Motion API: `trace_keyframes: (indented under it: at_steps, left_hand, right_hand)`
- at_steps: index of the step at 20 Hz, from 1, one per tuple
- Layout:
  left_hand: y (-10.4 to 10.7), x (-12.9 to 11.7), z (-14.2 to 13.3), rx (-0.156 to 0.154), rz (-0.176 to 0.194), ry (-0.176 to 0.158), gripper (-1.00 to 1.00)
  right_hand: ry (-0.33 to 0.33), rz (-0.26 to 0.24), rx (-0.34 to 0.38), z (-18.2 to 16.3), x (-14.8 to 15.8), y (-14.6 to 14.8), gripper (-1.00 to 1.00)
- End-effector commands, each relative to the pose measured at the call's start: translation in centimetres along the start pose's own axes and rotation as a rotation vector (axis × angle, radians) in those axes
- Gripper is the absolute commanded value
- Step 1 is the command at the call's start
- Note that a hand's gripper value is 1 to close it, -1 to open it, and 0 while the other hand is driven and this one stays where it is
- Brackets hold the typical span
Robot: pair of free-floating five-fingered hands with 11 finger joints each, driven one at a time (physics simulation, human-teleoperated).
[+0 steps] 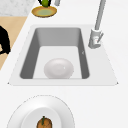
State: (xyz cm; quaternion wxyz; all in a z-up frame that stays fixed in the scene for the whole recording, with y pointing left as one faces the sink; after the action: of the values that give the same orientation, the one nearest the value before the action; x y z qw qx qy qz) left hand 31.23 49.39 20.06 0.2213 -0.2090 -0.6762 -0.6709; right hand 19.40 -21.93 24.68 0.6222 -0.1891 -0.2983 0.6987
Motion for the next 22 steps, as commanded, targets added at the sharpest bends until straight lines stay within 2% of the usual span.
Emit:
trace_keyframes:
  at_steps: [1,2,4,9,10,12,13,14,15,16,17,19,21,22]
  left_hand:
    - [-3.1,-0.1,2.0,0.078,0.003,0.004,1.0]
    - [-3.7,-0.3,2.3,0.081,0.001,0.0,1.0]
    - [-4.5,-1.7,2.6,0.083,-0.028,-0.007,1.0]
    - [-6.8,-6.1,4.8,0.067,-0.021,0.007,1.0]
    - [-7.2,-6.6,5.4,0.066,-0.009,0.007,1.0]
    - [-7.3,-6.4,6.2,0.076,0.029,-0.02,1.0]
    - [-7.4,-6.3,6.0,0.098,0.046,-0.035,1.0]
    - [-6.6,-6.5,5.3,0.104,0.055,-0.049,1.0]
    - [-5.8,-5.5,5.1,0.1,0.056,-0.08,1.0]
    - [-5.1,-4.9,5.2,0.108,0.074,-0.086,-1.0]
    - [-4.7,-4.0,5.1,0.142,0.074,-0.074,-1.0]
    - [-3.1,-3.4,4.5,0.123,0.079,-0.09,-1.0]
    - [-0.8,-1.8,3.8,0.082,0.086,-0.073,-1.0]
    - [-0.1,-1.4,3.8,0.081,0.092,-0.069,-1.0]
  right_hand:
    - [0.0,0.0,0.0,0.0,0.0,0.0,0.0]
    - [0.0,0.0,0.0,0.0,0.0,0.0,0.0]
    - [0.0,0.0,0.0,0.0,0.0,0.0,0.0]
    - [0.0,0.0,0.0,0.0,0.0,0.0,0.0]
    - [0.0,0.0,0.0,0.0,0.0,0.0,0.0]
    - [0.0,0.0,0.0,0.0,0.0,0.0,0.0]
    - [0.0,0.0,0.0,0.0,0.0,0.0,0.0]
    - [0.0,0.0,0.0,0.0,0.0,0.0,0.0]
    - [0.0,0.0,0.0,0.0,0.0,0.0,0.0]
    - [0.0,0.0,0.0,0.0,0.0,0.0,0.0]
    - [0.0,0.0,0.0,0.0,0.0,0.0,0.0]
    - [0.0,0.0,0.0,0.0,0.0,0.0,0.0]
    - [0.0,0.0,0.0,0.0,0.0,0.0,0.0]
    - [0.0,0.0,0.0,0.0,0.0,0.0,0.0]
